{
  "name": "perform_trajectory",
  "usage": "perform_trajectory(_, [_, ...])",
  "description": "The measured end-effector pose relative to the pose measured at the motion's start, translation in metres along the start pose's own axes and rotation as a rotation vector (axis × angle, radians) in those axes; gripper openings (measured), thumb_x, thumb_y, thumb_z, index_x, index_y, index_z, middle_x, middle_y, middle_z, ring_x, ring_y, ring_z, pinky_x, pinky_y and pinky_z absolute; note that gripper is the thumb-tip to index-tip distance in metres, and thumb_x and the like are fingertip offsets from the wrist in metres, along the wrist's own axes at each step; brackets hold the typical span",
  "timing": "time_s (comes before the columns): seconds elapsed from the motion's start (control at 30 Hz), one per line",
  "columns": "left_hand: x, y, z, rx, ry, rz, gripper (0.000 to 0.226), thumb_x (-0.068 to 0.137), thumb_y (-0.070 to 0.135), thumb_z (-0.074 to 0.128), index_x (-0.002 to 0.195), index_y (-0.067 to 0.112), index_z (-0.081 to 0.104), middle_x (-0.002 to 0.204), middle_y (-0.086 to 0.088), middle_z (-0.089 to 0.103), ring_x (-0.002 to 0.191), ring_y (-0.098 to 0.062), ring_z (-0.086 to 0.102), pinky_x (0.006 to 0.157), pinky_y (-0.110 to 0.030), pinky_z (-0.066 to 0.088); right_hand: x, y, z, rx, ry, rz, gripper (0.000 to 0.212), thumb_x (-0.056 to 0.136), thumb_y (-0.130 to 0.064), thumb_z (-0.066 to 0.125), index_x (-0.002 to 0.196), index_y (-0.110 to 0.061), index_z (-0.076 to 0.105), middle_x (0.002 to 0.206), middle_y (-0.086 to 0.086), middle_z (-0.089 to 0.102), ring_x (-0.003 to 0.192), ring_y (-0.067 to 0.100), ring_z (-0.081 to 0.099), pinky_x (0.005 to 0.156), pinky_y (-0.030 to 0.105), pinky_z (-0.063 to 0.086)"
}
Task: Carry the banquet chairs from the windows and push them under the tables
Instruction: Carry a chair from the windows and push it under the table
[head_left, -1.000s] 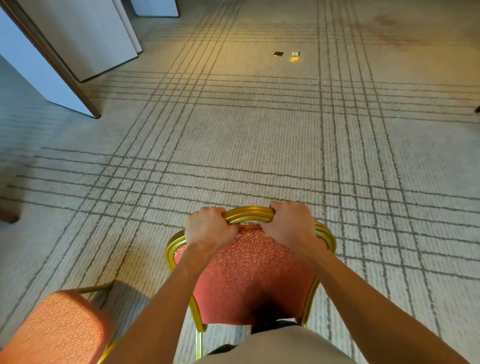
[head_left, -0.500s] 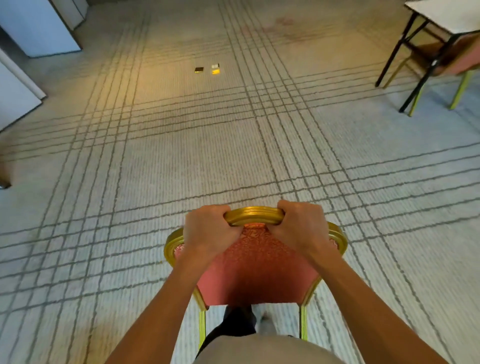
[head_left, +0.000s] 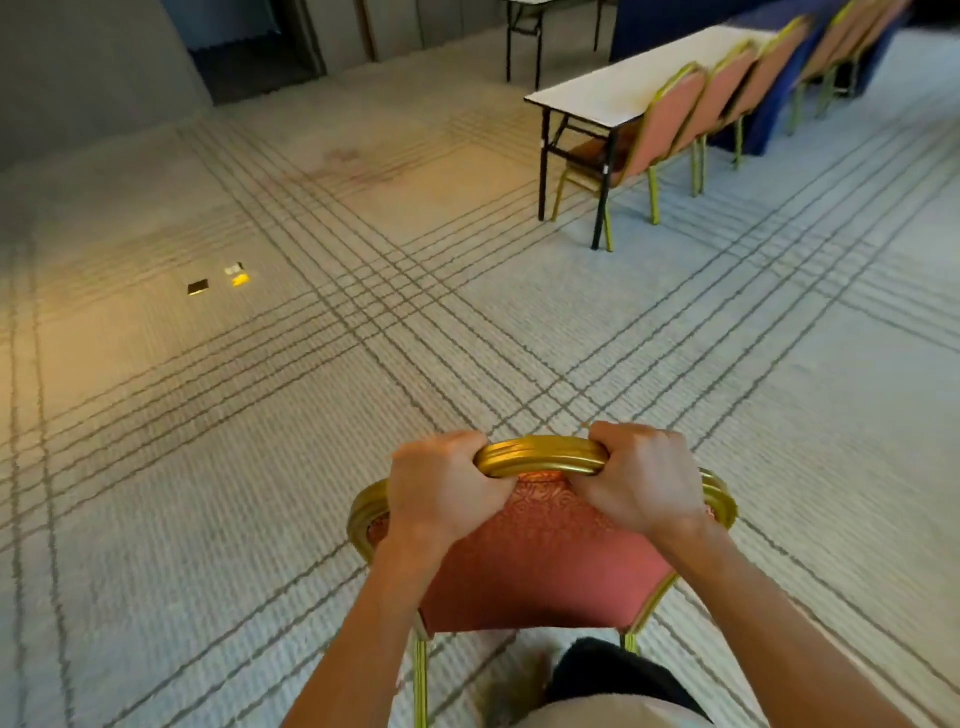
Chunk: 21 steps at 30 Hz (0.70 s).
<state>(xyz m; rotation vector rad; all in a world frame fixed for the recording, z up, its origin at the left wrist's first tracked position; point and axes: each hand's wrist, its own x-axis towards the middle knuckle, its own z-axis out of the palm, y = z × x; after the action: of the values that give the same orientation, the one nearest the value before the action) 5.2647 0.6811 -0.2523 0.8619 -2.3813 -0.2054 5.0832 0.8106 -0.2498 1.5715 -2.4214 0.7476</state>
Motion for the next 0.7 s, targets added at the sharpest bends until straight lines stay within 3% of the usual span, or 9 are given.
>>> perform_trajectory(0.2, [0.089,0.009,0.054,-0.064,-0.056,0.164,0.033,0.067,0.048,0.067,0.055,0.020,0.055,0.050,0.005,0.052,0.045,-0.018,0.052,0.043,-0.029,0.039,0.043,0.052,-0.001,-0.069,0.010,0.186,0.034,0.070,-0.057,0.052,0.058,-0.026,0.045,0.056,-0.003,0.062,0.054,0.027,0.063,0.054,0.030,0.040])
perform_trajectory(0.3, [0.134,0.017,0.085,-0.084,-0.064,0.209,0.034,0.067,0.047,0.067,0.054,0.019,0.052,0.050,0.005,0.051,0.045,-0.017,0.051,0.044,-0.028,0.036,0.072,0.084,0.002,-0.093,-0.044,0.267,0.030,0.070,-0.048,0.067,0.061,-0.023,0.052,0.061,-0.002,0.065,0.062,0.027,0.065,0.059,0.031,0.043])
perform_trajectory(0.47, [0.222,0.043,0.153,-0.098,-0.160,0.237,0.040,0.067,0.048,0.072,0.052,0.022,0.044,0.047,0.007,0.044,0.043,-0.015,0.046,0.044,-0.025,0.031,0.138,0.158,0.000,-0.127,-0.115,0.378,0.033,0.072,-0.053,0.066,0.070,-0.021,0.058,0.070,-0.001,0.070,0.075,0.026,0.068,0.066,0.032,0.042])
perform_trajectory(0.57, [0.264,0.061,0.183,-0.133,-0.170,0.262,0.039,0.067,0.048,0.072,0.052,0.025,0.044,0.047,0.010,0.041,0.043,-0.012,0.045,0.047,-0.024,0.029,0.166,0.192,-0.001,-0.086,-0.091,0.421,0.035,0.072,-0.051,0.068,0.064,-0.023,0.049,0.068,-0.001,0.069,0.073,0.028,0.067,0.065,0.032,0.042])
perform_trajectory(0.7, [0.314,0.084,0.217,-0.201,-0.232,0.292,0.040,0.069,0.050,0.067,0.052,0.021,0.046,0.047,0.009,0.044,0.045,-0.011,0.046,0.045,-0.028,0.038,0.196,0.236,-0.007,-0.087,-0.012,0.459,0.033,0.066,-0.054,0.059,0.057,-0.027,0.042,0.057,-0.002,0.062,0.062,0.030,0.063,0.059,0.032,0.043])
